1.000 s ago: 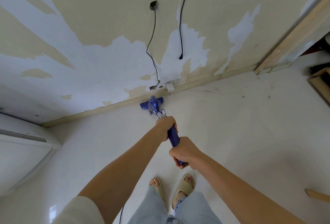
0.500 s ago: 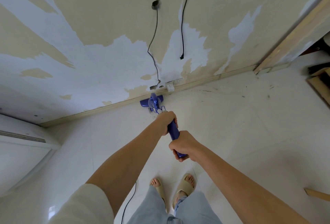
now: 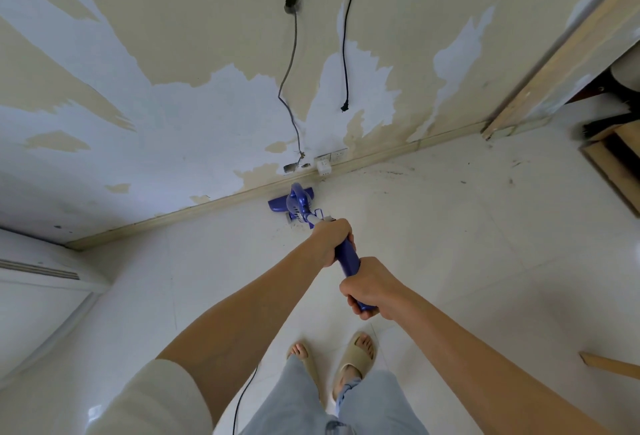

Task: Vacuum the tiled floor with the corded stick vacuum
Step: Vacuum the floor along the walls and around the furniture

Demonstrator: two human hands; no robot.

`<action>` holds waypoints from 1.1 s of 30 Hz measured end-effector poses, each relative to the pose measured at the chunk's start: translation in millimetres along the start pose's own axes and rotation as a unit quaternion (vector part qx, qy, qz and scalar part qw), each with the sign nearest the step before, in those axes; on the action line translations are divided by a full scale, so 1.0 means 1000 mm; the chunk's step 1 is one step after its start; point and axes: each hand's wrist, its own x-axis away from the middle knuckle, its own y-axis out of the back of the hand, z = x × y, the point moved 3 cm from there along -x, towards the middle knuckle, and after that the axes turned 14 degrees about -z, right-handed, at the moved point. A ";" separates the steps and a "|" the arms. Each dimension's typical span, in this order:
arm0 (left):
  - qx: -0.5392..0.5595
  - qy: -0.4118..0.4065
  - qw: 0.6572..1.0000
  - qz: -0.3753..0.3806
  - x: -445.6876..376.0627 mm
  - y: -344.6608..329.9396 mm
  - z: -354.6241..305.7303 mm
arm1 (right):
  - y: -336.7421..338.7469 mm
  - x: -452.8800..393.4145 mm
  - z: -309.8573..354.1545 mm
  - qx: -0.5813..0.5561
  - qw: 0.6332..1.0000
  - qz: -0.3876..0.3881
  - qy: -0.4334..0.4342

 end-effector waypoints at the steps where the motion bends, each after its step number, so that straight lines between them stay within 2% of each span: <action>1: -0.006 0.002 1.000 0.006 0.002 0.001 -0.001 | 0.001 0.004 0.002 -0.006 1.000 0.001 0.002; 7: -0.013 0.010 0.999 0.036 0.013 0.012 -0.006 | 0.003 0.025 0.015 -0.021 0.999 0.023 0.011; 13: -0.035 -0.002 0.999 0.027 -0.002 0.020 -0.005 | -0.013 0.015 0.016 -0.032 0.999 0.018 0.006; 17: -0.001 -0.005 1.000 0.018 -0.019 0.021 -0.007 | -0.020 -0.004 0.020 -0.002 1.000 0.011 0.010; 23: -0.002 -0.020 0.999 0.031 -0.027 -0.003 -0.033 | 0.011 -0.024 0.032 0.006 1.000 0.001 0.018; 33: 0.012 -0.005 1.000 0.018 -0.027 -0.025 -0.030 | 0.028 -0.034 0.017 0.022 0.999 0.024 0.025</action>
